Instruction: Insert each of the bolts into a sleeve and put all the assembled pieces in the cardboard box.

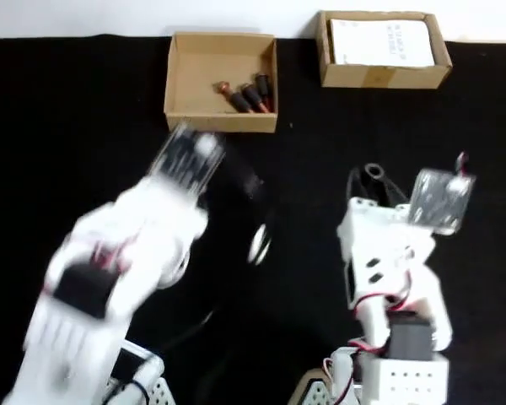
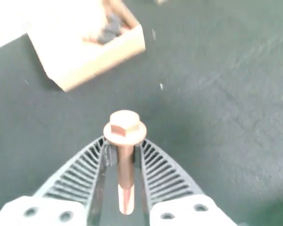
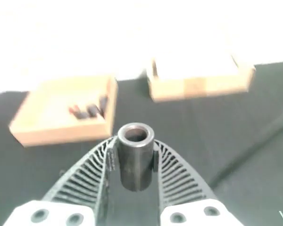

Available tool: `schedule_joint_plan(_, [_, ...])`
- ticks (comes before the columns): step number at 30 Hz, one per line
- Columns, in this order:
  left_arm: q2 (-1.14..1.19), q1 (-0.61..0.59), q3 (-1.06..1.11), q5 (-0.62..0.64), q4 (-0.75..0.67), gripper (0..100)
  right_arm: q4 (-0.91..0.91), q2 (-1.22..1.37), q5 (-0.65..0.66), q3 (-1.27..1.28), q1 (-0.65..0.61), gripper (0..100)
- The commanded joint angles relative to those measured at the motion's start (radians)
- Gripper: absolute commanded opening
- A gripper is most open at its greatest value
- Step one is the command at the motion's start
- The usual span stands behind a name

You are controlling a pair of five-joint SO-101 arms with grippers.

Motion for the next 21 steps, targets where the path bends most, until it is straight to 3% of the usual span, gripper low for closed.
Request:
schedule_joint_plan(1, [-0.329,-0.001,0.153,-0.006,-0.164,1,-0.291,-0.208,0.0,0.234,-0.105,0.6])
schedule_joint_plan(5, [-0.358,0.001,0.145,-0.006,-0.227,1,-0.418,-0.38,0.003,0.397,-0.303,0.6])
schedule_joint_plan(10, [-0.214,0.007,-0.068,0.002,-0.302,1,-0.421,-0.34,0.006,0.44,-0.509,0.6])
schedule_joint_plan(15, [-0.005,0.065,-0.335,0.058,-0.298,1,-0.421,-0.331,0.006,0.553,-0.596,0.6])
schedule_joint_plan(21, [0.093,0.225,-0.43,0.155,-0.216,1,-0.288,-0.311,0.0,0.59,-0.634,0.6])
